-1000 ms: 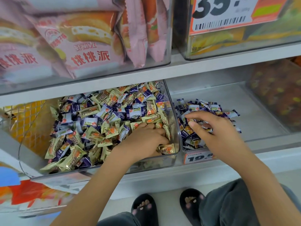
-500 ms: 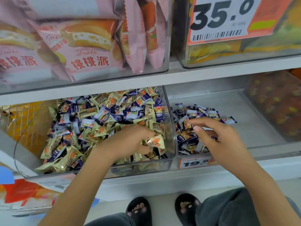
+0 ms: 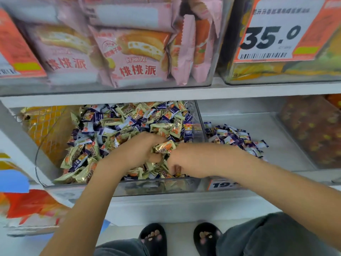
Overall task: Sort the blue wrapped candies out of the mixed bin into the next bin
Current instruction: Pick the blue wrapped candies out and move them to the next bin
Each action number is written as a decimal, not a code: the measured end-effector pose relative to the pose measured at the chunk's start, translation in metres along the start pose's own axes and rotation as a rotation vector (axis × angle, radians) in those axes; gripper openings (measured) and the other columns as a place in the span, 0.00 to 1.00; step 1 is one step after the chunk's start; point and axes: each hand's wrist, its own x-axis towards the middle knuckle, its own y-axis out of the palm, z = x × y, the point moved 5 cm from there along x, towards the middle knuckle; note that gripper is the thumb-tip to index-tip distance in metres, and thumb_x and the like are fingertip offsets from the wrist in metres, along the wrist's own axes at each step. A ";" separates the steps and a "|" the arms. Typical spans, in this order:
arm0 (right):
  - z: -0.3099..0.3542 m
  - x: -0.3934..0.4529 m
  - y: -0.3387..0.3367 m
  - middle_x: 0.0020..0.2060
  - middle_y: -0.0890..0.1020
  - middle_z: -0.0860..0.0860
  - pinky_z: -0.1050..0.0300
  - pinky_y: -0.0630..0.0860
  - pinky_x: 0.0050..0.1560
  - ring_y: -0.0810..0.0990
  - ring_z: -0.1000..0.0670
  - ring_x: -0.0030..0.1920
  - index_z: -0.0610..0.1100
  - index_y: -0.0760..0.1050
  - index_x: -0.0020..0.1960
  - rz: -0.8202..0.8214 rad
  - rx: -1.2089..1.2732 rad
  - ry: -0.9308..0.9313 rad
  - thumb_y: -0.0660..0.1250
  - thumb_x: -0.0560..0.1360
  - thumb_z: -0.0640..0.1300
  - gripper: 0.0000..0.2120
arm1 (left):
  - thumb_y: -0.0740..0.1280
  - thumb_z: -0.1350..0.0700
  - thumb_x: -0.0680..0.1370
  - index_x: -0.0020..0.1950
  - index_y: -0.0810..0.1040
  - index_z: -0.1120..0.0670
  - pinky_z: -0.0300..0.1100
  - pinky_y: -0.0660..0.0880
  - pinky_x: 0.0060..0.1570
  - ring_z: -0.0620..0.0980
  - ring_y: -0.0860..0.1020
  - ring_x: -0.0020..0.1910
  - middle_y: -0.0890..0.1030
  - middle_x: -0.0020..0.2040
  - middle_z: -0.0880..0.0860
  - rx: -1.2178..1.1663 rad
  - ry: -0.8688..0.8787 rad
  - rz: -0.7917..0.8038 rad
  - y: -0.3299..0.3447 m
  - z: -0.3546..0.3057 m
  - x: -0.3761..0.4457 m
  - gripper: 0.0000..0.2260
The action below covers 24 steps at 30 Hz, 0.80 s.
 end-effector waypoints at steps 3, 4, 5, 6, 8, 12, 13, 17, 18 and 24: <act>-0.007 0.016 0.010 0.58 0.76 0.47 0.55 0.75 0.46 0.76 0.44 0.54 0.46 0.71 0.68 0.251 -0.105 0.065 0.58 0.74 0.29 0.25 | 0.70 0.59 0.74 0.47 0.73 0.59 0.36 0.60 0.34 0.42 0.70 0.39 0.71 0.37 0.46 0.013 0.001 -0.014 -0.002 -0.001 -0.003 0.08; -0.010 0.019 0.009 0.54 0.76 0.48 0.55 0.76 0.44 0.76 0.44 0.52 0.46 0.71 0.68 0.258 -0.080 0.085 0.60 0.74 0.29 0.25 | 0.70 0.59 0.75 0.45 0.71 0.59 0.37 0.60 0.34 0.43 0.70 0.37 0.71 0.36 0.48 0.005 -0.004 -0.016 -0.003 -0.001 -0.004 0.08; -0.012 0.020 0.007 0.49 0.74 0.51 0.56 0.75 0.42 0.76 0.46 0.50 0.46 0.71 0.66 0.230 -0.039 0.109 0.63 0.73 0.30 0.24 | 0.70 0.59 0.75 0.44 0.72 0.59 0.38 0.62 0.35 0.45 0.72 0.38 0.74 0.37 0.50 -0.012 0.002 -0.019 -0.004 0.000 -0.004 0.07; -0.014 0.020 0.004 0.46 0.73 0.52 0.58 0.74 0.40 0.75 0.48 0.47 0.46 0.71 0.65 0.197 0.001 0.128 0.65 0.73 0.31 0.23 | 0.70 0.58 0.75 0.46 0.74 0.59 0.39 0.65 0.38 0.48 0.75 0.41 0.80 0.44 0.55 -0.032 -0.004 -0.016 -0.005 0.003 -0.004 0.07; -0.018 0.020 0.005 0.51 0.73 0.51 0.57 0.74 0.45 0.73 0.49 0.49 0.46 0.69 0.66 0.192 0.033 0.152 0.67 0.73 0.33 0.23 | 0.70 0.56 0.75 0.51 0.76 0.61 0.40 0.67 0.44 0.48 0.74 0.46 0.78 0.46 0.51 -0.058 -0.009 -0.017 -0.005 0.006 -0.005 0.10; -0.015 0.020 0.008 0.62 0.71 0.46 0.63 0.75 0.40 0.74 0.48 0.48 0.45 0.63 0.70 0.259 -0.008 0.206 0.68 0.73 0.35 0.28 | 0.69 0.55 0.75 0.59 0.74 0.63 0.38 0.63 0.45 0.47 0.70 0.49 0.67 0.50 0.48 -0.059 -0.053 -0.017 -0.005 0.007 -0.006 0.16; -0.015 0.020 0.009 0.62 0.71 0.45 0.65 0.71 0.32 0.72 0.49 0.44 0.45 0.61 0.71 0.282 -0.041 0.216 0.67 0.73 0.35 0.29 | 0.69 0.55 0.75 0.57 0.74 0.63 0.38 0.65 0.44 0.48 0.73 0.51 0.70 0.50 0.48 -0.068 -0.062 -0.010 -0.005 0.008 -0.006 0.15; -0.014 0.024 0.012 0.65 0.70 0.45 0.59 0.69 0.36 0.69 0.49 0.48 0.45 0.60 0.73 0.387 -0.212 0.211 0.64 0.75 0.35 0.28 | 0.69 0.55 0.76 0.50 0.71 0.58 0.35 0.63 0.43 0.44 0.70 0.51 0.69 0.50 0.48 -0.088 -0.076 -0.009 -0.005 0.010 -0.007 0.09; -0.014 0.025 0.015 0.65 0.70 0.45 0.57 0.70 0.40 0.69 0.48 0.49 0.44 0.60 0.73 0.421 -0.252 0.213 0.64 0.75 0.35 0.28 | 0.69 0.56 0.76 0.54 0.73 0.60 0.34 0.64 0.46 0.43 0.69 0.53 0.71 0.53 0.48 -0.089 -0.073 -0.012 -0.005 0.009 -0.007 0.11; -0.011 0.030 0.030 0.67 0.69 0.42 0.52 0.71 0.45 0.72 0.43 0.57 0.41 0.56 0.73 0.552 -0.372 0.209 0.67 0.76 0.43 0.31 | 0.69 0.57 0.75 0.60 0.74 0.60 0.36 0.64 0.41 0.44 0.72 0.50 0.77 0.54 0.53 -0.084 -0.067 -0.025 -0.006 0.004 -0.009 0.15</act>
